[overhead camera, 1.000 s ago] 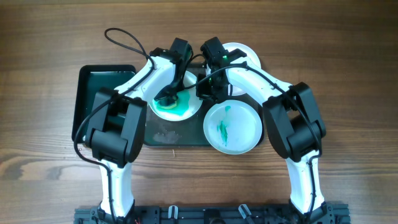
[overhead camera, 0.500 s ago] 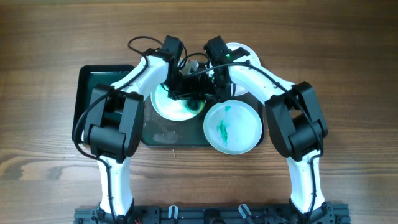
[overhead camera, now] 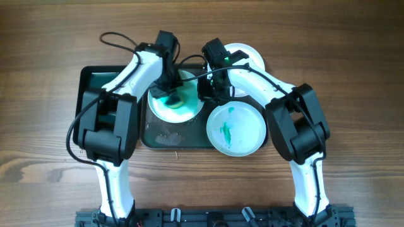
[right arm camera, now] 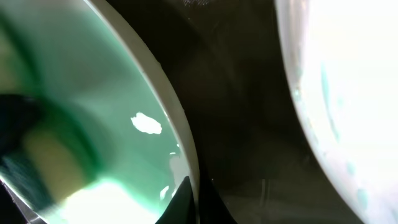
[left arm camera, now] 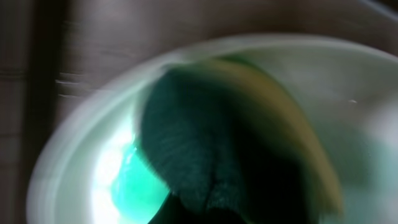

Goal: Clean dirty plates on tray and stack at the side

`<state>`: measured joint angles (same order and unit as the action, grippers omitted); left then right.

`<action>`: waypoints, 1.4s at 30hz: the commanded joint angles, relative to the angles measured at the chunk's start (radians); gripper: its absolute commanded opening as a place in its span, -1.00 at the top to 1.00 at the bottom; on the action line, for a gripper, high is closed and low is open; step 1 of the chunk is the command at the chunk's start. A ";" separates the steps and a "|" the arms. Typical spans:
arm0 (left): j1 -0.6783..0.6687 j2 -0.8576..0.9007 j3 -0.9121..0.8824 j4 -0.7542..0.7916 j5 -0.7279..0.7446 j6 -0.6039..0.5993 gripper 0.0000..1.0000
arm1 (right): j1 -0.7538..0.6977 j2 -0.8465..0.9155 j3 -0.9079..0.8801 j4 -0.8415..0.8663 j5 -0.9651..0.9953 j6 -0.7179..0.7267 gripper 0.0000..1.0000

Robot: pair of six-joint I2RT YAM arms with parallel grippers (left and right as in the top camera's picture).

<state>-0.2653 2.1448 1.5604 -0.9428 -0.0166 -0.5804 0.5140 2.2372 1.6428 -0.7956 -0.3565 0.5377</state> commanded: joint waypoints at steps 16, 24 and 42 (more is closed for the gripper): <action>0.041 0.042 -0.008 0.067 0.376 0.328 0.92 | -0.010 0.030 -0.015 -0.025 0.030 -0.015 0.91; 0.040 0.039 0.010 0.028 -0.134 0.124 0.92 | -0.010 0.030 -0.015 -0.025 0.030 -0.014 0.91; 0.107 -0.038 0.463 -0.523 0.084 0.237 0.92 | 0.023 -0.124 -0.014 -0.041 0.175 -0.050 0.92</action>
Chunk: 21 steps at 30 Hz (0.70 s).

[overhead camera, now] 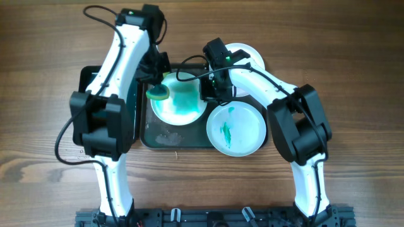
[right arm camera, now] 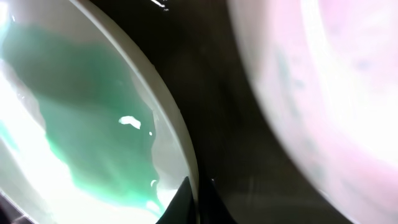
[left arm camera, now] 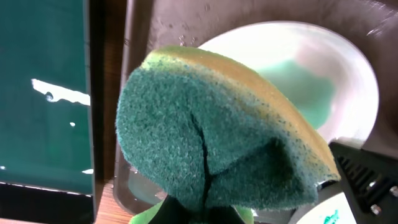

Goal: Clean dirty plates on tray and stack at the side

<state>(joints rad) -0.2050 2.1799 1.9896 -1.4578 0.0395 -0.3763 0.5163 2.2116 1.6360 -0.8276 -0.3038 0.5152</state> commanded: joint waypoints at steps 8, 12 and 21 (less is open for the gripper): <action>0.165 -0.116 0.034 -0.011 -0.040 0.032 0.92 | 0.206 -0.278 -0.007 -0.088 0.701 -0.026 0.91; 0.195 -0.116 0.034 -0.010 -0.040 0.033 0.92 | 0.317 -0.319 -0.007 -0.154 0.978 0.021 0.92; 0.201 -0.116 0.034 -0.009 -0.040 0.032 0.92 | 0.541 -0.331 -0.007 -0.218 1.547 -0.016 0.92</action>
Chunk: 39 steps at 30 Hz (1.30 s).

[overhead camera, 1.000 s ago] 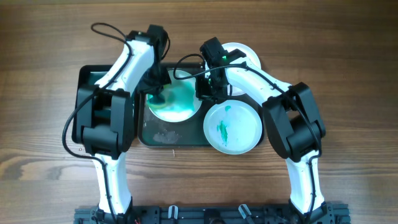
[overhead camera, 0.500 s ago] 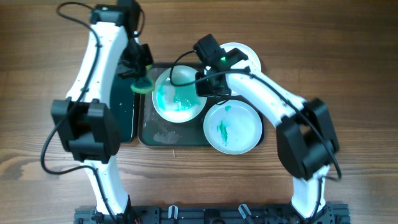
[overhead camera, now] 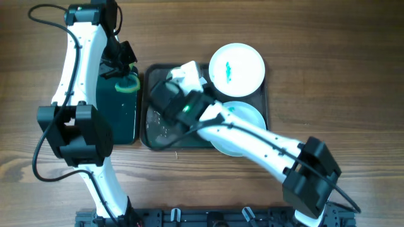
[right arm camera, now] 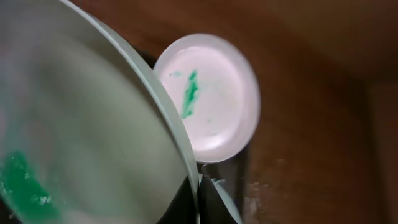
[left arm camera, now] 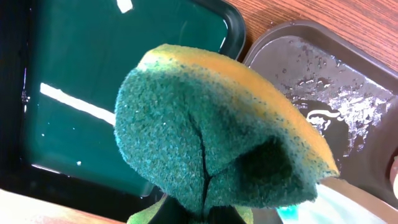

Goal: Clean dirty plates on tray and stack at the side

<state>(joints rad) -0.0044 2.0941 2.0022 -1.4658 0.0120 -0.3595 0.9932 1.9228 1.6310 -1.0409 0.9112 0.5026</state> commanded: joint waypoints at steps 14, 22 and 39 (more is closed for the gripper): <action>0.001 -0.030 0.021 -0.002 -0.013 0.015 0.92 | 0.172 -0.043 -0.002 0.002 0.610 -0.034 0.92; 0.001 -0.030 0.021 -0.001 -0.008 0.008 0.92 | 0.135 -0.043 -0.002 0.007 0.249 -0.027 0.91; -0.101 -0.029 0.021 0.049 -0.002 0.003 0.92 | -0.737 -0.269 -0.002 0.026 -1.194 -0.134 0.92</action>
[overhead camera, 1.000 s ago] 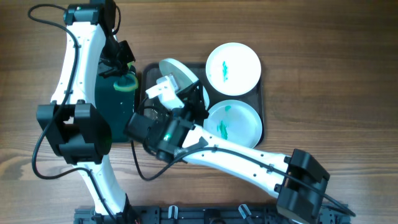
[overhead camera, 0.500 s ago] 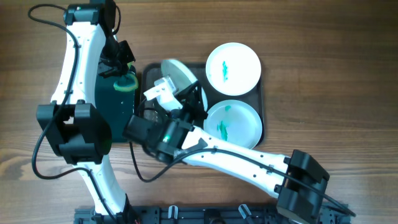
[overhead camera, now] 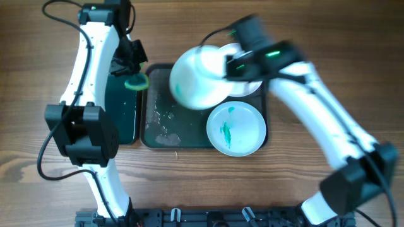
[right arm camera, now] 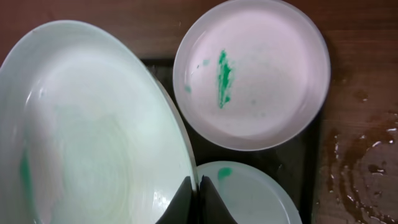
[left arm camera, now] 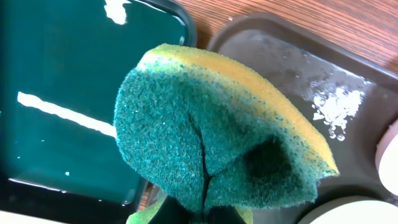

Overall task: Clean dirty plates on tray and stack at the side
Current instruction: 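Carry the cleaned plate right and set it on the table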

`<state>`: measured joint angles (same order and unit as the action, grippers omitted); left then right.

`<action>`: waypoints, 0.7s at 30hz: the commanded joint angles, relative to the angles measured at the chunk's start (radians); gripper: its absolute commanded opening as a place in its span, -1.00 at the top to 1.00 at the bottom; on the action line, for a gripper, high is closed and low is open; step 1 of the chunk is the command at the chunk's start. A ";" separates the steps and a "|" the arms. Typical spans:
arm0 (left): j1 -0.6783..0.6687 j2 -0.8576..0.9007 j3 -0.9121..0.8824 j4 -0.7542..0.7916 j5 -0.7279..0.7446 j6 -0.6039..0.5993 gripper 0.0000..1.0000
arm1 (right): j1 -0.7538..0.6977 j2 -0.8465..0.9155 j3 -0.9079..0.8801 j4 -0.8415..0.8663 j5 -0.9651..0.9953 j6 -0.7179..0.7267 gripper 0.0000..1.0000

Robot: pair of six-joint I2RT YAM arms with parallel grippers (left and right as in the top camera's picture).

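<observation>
My right gripper (overhead camera: 228,65) is shut on the rim of a white plate (overhead camera: 197,79), which it holds tilted above the dark tray (overhead camera: 165,129). In the right wrist view the held plate (right arm camera: 93,130) fills the left, faintly green, with my right gripper (right arm camera: 199,191) pinching its edge. A plate with a green smear (right arm camera: 252,74) lies beyond it, and another plate (right arm camera: 249,196) below. My left gripper (overhead camera: 134,77) is shut on a green-and-yellow sponge (left arm camera: 217,124), over the border of the green basin (left arm camera: 62,93) and the tray (left arm camera: 298,68).
On the tray's front right lies a plate with a green streak (overhead camera: 235,129). A further plate (overhead camera: 247,85) sits at the back right, mostly hidden by my right arm. Water drops lie on the tray's bare left half. Brown wooden table (overhead camera: 353,50) surrounds everything.
My right arm has swung from low over the tray's left to the right and back, the plate still in its gripper. The sponge has shifted slightly right, from over the basin to its border with the tray.
At first the sponge was on the plate in the tray while my right gripper held that plate's rim. Then the sponge was off it, at its left edge. Later the sponge was over the green basin and the plate was lifted; now the plate hangs above the tray.
</observation>
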<state>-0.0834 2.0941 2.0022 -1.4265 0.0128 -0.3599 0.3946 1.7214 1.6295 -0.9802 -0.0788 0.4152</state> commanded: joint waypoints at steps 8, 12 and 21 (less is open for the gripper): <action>-0.081 -0.029 0.021 0.010 -0.003 0.004 0.92 | -0.525 -0.075 -0.120 -0.131 0.024 -0.073 0.91; -0.084 -0.029 0.021 0.010 -0.003 0.004 0.92 | -0.609 -0.075 -0.285 -0.039 0.042 -0.071 0.91; -0.084 -0.029 0.021 0.009 -0.003 0.004 0.92 | -0.740 -0.075 -0.560 0.204 0.042 -0.089 0.91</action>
<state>-0.1703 2.0941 2.0022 -1.4174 0.0128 -0.3599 -0.3225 1.6539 1.1168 -0.8104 -0.0467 0.3485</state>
